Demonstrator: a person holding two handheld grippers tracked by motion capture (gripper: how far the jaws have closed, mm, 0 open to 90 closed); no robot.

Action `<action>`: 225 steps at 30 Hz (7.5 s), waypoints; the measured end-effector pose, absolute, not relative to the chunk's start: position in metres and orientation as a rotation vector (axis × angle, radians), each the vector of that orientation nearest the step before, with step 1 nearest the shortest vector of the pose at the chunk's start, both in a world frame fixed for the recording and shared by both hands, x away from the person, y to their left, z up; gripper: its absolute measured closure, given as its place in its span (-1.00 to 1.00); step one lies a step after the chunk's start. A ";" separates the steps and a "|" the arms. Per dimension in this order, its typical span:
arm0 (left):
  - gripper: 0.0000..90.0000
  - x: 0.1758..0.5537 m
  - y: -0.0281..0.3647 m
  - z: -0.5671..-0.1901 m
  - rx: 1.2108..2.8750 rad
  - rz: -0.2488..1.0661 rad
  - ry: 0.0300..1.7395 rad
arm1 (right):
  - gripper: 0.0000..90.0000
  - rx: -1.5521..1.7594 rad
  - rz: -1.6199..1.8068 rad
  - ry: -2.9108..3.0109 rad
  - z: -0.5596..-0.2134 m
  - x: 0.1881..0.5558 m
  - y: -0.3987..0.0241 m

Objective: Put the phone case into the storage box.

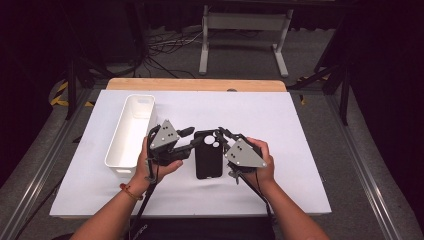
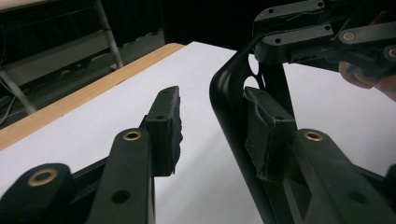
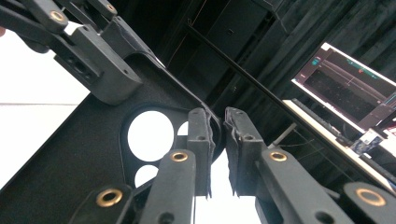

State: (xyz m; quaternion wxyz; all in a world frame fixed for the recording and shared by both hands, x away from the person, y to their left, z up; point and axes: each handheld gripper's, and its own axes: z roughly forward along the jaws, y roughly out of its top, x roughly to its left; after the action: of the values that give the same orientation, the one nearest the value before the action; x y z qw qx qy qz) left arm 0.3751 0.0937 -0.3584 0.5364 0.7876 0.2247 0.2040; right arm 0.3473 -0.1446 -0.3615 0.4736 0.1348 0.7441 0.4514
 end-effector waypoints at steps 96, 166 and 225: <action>0.83 0.367 0.188 -0.307 1.622 0.565 0.507 | -0.64 0.745 1.239 1.922 -0.423 0.332 -0.235; 0.83 0.496 0.284 -0.331 1.691 0.693 0.709 | -0.64 0.790 1.155 2.014 -0.430 0.345 -0.225; 0.75 0.553 0.292 -0.408 1.706 0.704 0.981 | -0.63 0.766 1.047 2.086 -0.439 0.332 -0.214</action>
State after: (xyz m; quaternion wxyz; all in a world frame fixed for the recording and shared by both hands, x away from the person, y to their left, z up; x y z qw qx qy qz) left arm 0.5532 0.2924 -0.4078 0.5019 0.7059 0.4061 0.2912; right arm 0.3323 -0.2139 -0.4388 0.3358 0.2938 0.7999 0.4014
